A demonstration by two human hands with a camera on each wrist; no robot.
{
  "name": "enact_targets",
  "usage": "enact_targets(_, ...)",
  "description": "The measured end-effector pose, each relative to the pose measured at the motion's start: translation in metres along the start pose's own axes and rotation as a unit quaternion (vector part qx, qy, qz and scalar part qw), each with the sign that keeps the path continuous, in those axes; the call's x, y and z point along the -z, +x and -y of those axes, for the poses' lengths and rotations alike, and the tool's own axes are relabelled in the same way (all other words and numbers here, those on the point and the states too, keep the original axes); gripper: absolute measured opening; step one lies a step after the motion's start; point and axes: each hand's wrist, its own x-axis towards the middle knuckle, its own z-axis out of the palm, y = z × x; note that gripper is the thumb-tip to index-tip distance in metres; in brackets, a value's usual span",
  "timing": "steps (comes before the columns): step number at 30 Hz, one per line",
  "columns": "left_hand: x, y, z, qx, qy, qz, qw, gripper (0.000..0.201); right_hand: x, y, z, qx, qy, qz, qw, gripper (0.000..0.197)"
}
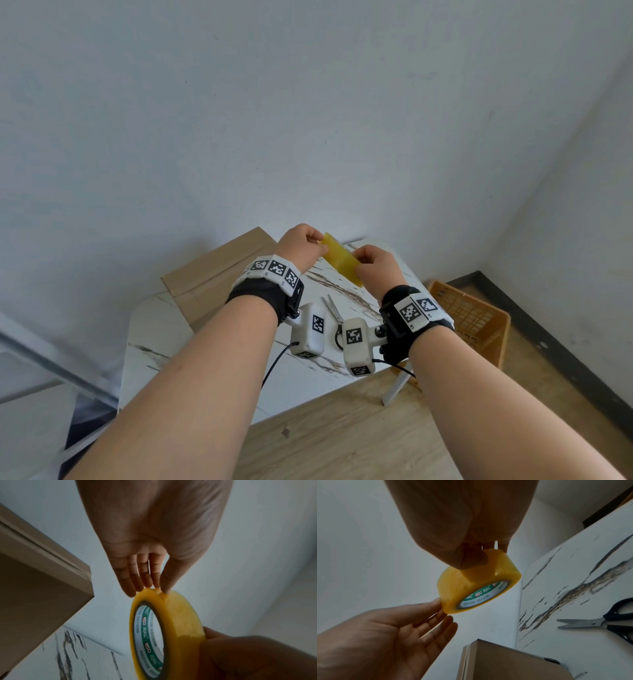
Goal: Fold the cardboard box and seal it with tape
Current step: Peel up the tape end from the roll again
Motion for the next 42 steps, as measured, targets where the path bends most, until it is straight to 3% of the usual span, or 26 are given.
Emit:
enact_targets(12,-0.004,-0.005,-0.005,-0.031,0.048,0.020,0.998,0.019,-0.004,0.003,-0.002,-0.011,0.049,-0.012,0.999,0.031)
enact_targets(15,-0.008,-0.003,-0.003,-0.018,-0.003,0.002,1.000,0.016,-0.003,0.004,-0.006,-0.021,0.066,-0.011,0.998,0.031)
enact_targets(20,-0.001,0.005,0.000,0.060,-0.136,-0.038,0.988,0.031,0.003,0.007,-0.008,-0.023,0.101,0.015,0.995,0.043)
enact_targets(22,0.008,0.009,0.005,0.041,-0.102,-0.015,0.994,0.042,0.004,0.008,-0.007,-0.020,0.098,0.036,0.994,0.046)
enact_targets(25,0.019,0.010,0.006,-0.022,0.032,0.046,0.998,0.064,0.002,0.005,-0.007,-0.015,0.096,0.062,0.993,0.047)
enact_targets(30,0.017,0.014,0.010,-0.087,0.126,0.037,0.988,0.051,0.001,0.004,0.002,-0.020,0.098,0.098,0.990,0.046)
enact_targets(35,0.008,0.016,0.014,-0.114,0.236,0.043,0.964,0.032,0.004,0.013,0.015,-0.109,0.150,0.125,0.975,0.007)
enact_targets(42,0.000,0.018,0.012,-0.180,0.300,0.014,0.937,0.043,-0.002,0.018,0.018,-0.159,0.128,0.087,0.975,0.024)
